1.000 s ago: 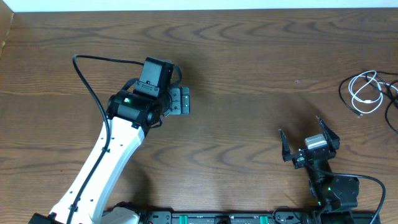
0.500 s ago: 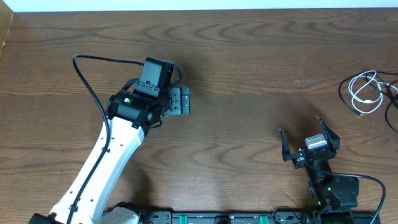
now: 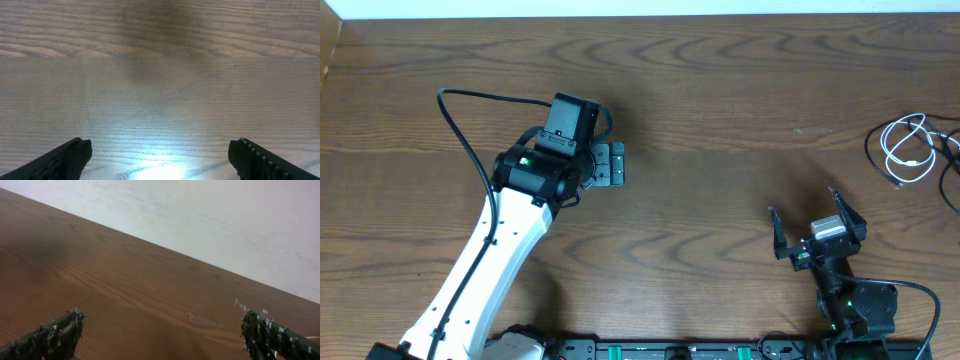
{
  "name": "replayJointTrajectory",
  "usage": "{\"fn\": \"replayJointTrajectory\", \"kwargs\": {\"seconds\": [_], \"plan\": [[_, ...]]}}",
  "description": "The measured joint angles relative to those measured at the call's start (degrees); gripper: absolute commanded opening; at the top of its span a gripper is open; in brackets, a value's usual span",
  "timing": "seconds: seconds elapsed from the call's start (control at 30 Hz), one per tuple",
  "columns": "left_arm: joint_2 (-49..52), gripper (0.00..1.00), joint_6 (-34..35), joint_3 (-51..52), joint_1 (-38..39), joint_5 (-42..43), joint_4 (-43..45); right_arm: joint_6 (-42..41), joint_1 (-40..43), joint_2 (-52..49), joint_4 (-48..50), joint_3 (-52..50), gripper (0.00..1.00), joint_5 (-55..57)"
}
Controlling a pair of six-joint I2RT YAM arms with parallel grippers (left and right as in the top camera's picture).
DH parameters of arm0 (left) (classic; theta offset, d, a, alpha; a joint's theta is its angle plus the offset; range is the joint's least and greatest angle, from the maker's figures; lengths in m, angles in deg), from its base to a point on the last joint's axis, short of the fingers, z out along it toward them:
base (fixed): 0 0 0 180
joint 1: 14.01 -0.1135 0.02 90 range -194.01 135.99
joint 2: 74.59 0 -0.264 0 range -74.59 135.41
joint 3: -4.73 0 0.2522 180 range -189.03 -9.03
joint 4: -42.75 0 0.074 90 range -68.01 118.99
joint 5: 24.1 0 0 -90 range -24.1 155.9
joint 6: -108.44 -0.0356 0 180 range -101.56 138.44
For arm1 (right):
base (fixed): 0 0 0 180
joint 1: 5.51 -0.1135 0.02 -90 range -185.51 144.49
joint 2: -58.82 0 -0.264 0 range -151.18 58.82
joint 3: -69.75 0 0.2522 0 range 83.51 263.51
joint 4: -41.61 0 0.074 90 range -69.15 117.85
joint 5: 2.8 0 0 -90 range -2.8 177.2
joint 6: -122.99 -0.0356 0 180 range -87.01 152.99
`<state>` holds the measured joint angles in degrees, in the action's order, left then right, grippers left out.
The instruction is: Untangle cables
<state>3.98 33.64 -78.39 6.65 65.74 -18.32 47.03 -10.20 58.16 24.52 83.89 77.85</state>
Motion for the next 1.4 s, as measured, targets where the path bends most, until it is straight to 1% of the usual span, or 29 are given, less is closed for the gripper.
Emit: {"fn": "replayJointTrajectory", "kwargs": {"seconds": [0.27, 0.37, 0.43, 0.63, 0.77, 0.93, 1.03, 1.23, 1.4], "plan": [[-0.59, 0.93, 0.0, 0.0, -0.09, -0.44, 0.13, 0.02, 0.0, 0.0, 0.0, 0.0, 0.99, 0.0], [-3.72, 0.93, -0.02, 0.5, -1.42, -1.62, 3.08, 0.0, 0.0, -0.02, 0.0, 0.0, 0.99, 0.0], [-7.61, 0.93, 0.0, 2.21, -4.09, -1.73, 6.32, 0.02, 0.0, 0.0, -0.02, 0.0, 0.99, 0.0], [-21.09, 0.93, -0.2, 11.54, -16.11, 1.01, 16.39, 0.0, 0.0, -0.02, -0.02, 0.0, 0.99, 0.09], [-30.03, 0.93, -3.15, 20.31, -21.18, 4.33, 24.63, 0.0, 0.0, -0.02, -0.04, 0.0, 0.99, 0.15], [-40.0, 0.93, -8.68, 29.33, -22.12, 6.01, 33.11, 0.0, 0.0, -0.02, -0.04, 0.0, 0.99, 0.17], [-45.46, 0.93, -10.75, 34.1, -22.12, 6.27, 36.59, 0.0, 0.0, -0.02, -0.04, 0.0, 0.99, 0.17], [-54.47, 0.93, -12.44, 42.95, -22.14, 6.21, 39.67, 0.0, 0.0, -0.02, -0.04, 0.0, 0.99, 0.17], [-61.53, 0.93, -13.64, 50.01, -22.45, 6.01, 39.87, 0.0, 0.0, 0.0, -0.04, 0.0, 0.99, 0.17]]}}
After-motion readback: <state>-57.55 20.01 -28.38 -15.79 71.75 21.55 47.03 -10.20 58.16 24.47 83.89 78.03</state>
